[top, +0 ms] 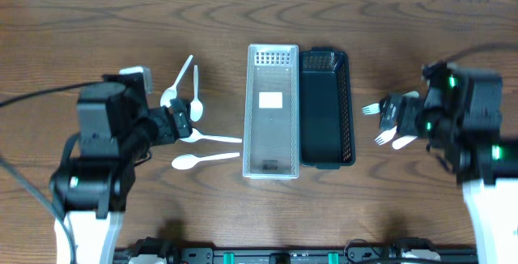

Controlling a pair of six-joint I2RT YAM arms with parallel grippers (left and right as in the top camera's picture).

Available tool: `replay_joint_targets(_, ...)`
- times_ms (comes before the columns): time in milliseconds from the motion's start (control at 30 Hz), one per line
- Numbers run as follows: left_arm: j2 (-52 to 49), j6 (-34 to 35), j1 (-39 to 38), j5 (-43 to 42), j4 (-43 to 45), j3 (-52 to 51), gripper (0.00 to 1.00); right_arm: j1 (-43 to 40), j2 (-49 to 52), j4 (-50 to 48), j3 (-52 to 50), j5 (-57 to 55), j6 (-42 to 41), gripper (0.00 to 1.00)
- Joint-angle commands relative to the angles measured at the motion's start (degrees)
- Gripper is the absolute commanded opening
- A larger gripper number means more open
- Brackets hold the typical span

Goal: Pack container
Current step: 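Move the right gripper over the white spoon among the forks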

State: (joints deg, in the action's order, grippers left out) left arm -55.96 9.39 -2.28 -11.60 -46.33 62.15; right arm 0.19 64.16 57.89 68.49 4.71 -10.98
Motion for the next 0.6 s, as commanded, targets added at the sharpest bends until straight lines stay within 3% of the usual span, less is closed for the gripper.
replay_joint_targets(0, -3.56, -1.05, 0.24, 0.72, -1.22, 1.14, 0.98, 0.17, 7.41, 2.6, 6.36, -9.55, 1.97, 0.99)
replay_joint_targets(567, -11.28, -1.05, 0.24, 0.72, -4.83, 1.09, 0.98, -15.41, 33.22, 2.16, 7.78, -9.86, -11.1, 0.99)
